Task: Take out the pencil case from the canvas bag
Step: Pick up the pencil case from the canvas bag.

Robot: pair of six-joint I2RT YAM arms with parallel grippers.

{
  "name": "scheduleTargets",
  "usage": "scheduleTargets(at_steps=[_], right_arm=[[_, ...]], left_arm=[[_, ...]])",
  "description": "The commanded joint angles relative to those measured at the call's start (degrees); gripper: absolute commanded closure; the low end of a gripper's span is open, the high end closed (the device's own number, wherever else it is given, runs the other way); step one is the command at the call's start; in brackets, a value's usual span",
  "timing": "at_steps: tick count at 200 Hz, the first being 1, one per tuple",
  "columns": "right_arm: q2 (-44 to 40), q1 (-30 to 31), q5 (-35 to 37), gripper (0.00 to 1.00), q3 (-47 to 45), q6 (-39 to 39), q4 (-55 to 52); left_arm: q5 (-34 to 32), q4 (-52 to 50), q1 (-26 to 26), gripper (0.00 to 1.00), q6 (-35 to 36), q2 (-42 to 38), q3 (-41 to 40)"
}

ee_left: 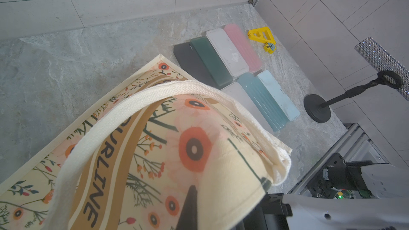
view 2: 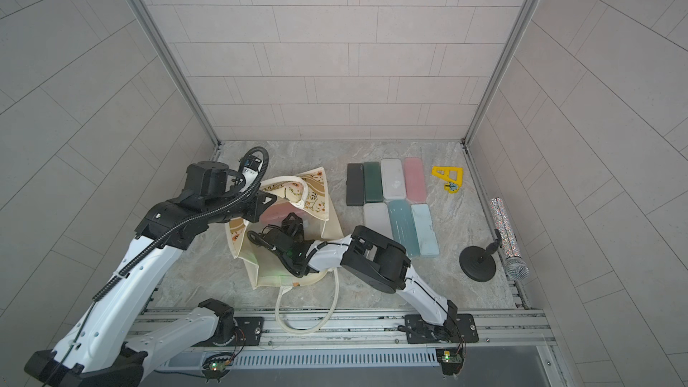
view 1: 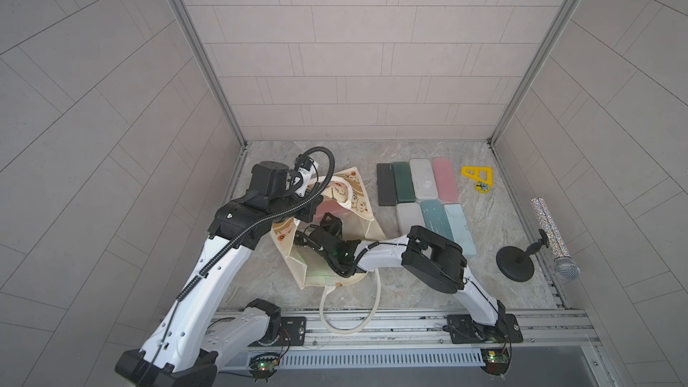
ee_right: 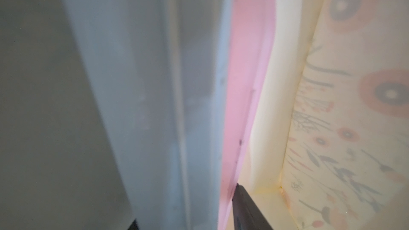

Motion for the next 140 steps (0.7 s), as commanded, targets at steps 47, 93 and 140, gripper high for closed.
scheduleTargets(at_steps=[47, 93, 140], right_arm=[[-1.4, -0.1, -2.3, 0.64, -3.4, 3.5, -1.0], [-8.6, 1.5, -2.6, 0.64, -9.3, 7.6, -1.5], [-14.7, 3.6, -1.2, 0.64, -14.1, 10.3, -2.9]], left_arm=[[-1.5, 3.5, -0.3, 1.0, -0.1, -1.4, 3.2], [-3.9, 3.5, -0.2, 1.0, -0.2, -1.4, 3.0], [-3.9, 3.8, -0.3, 1.0, -0.4, -1.5, 2.7]])
